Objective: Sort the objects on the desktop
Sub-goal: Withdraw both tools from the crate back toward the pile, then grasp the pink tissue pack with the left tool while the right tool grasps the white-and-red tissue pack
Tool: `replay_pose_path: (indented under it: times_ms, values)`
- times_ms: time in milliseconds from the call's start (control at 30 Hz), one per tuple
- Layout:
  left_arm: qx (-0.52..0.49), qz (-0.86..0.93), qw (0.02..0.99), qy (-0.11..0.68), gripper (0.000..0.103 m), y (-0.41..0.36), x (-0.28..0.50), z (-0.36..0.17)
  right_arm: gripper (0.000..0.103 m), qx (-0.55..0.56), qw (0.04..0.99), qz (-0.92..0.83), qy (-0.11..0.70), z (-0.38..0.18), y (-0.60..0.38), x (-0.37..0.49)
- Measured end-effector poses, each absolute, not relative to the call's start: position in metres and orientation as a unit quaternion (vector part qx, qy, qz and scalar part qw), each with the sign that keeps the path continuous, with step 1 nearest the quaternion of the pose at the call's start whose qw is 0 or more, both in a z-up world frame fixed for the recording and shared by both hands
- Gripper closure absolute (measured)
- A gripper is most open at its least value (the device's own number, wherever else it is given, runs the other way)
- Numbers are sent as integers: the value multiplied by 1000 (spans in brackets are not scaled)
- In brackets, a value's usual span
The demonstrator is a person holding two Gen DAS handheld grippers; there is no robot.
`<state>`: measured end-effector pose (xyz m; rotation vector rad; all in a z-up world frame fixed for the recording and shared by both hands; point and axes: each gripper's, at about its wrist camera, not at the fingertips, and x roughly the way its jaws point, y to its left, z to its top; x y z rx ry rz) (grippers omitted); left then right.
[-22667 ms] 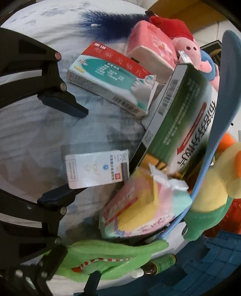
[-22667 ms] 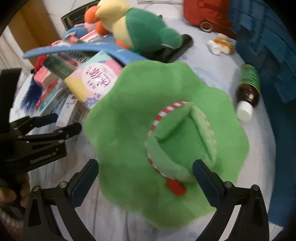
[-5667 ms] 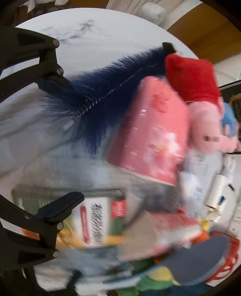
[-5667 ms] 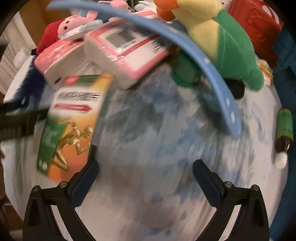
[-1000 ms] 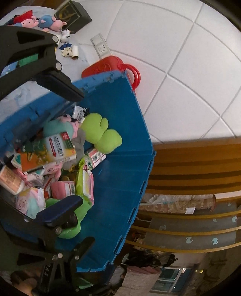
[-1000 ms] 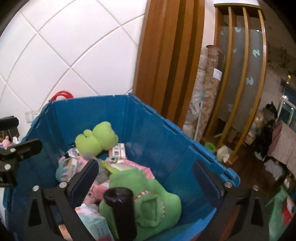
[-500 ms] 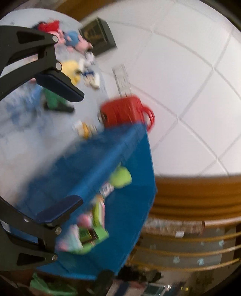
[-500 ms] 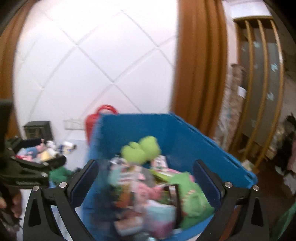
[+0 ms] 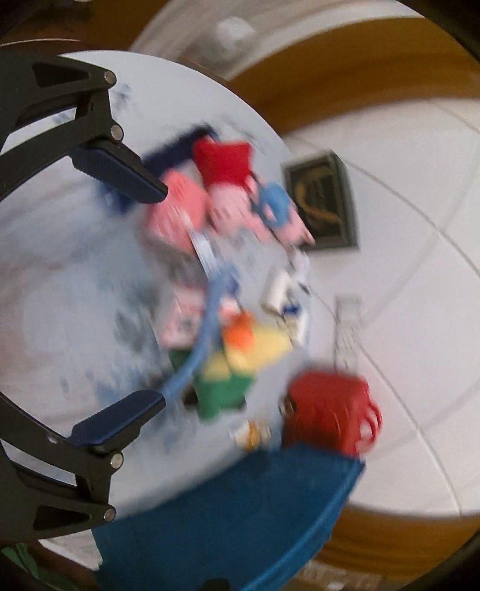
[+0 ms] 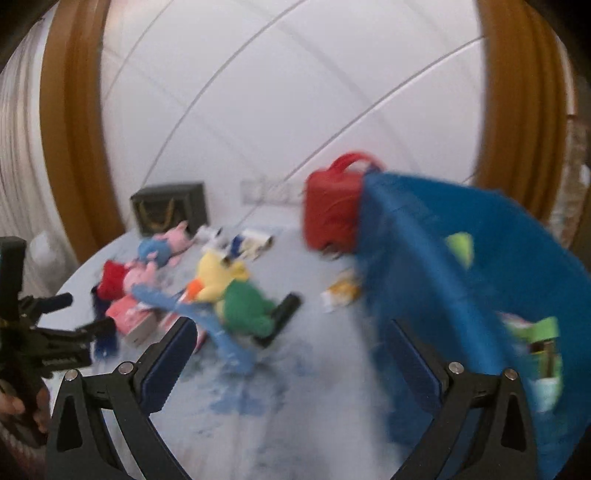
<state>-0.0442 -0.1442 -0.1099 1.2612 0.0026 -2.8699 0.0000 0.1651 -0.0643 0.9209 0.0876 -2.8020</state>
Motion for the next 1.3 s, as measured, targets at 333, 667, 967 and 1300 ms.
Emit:
replay_pose_path:
  times_ms: [333,667,967,1300]
  values:
    - [452,-891,40,28,0,-242,-62,-163,0,423,117,-898,23,-159,76,-54]
    - [494,-868,30,41,0,-265,-120,-206,0,478,90,-873,32,-198,61,-88]
    - [544,-839,6,18,1,-245,-175,-260,0,527,124,-841,15,-240,19,-129]
    - [563,-824,65,23,0,-313,-170,-286,0,571,163,-804,-20,-294,-44,-187]
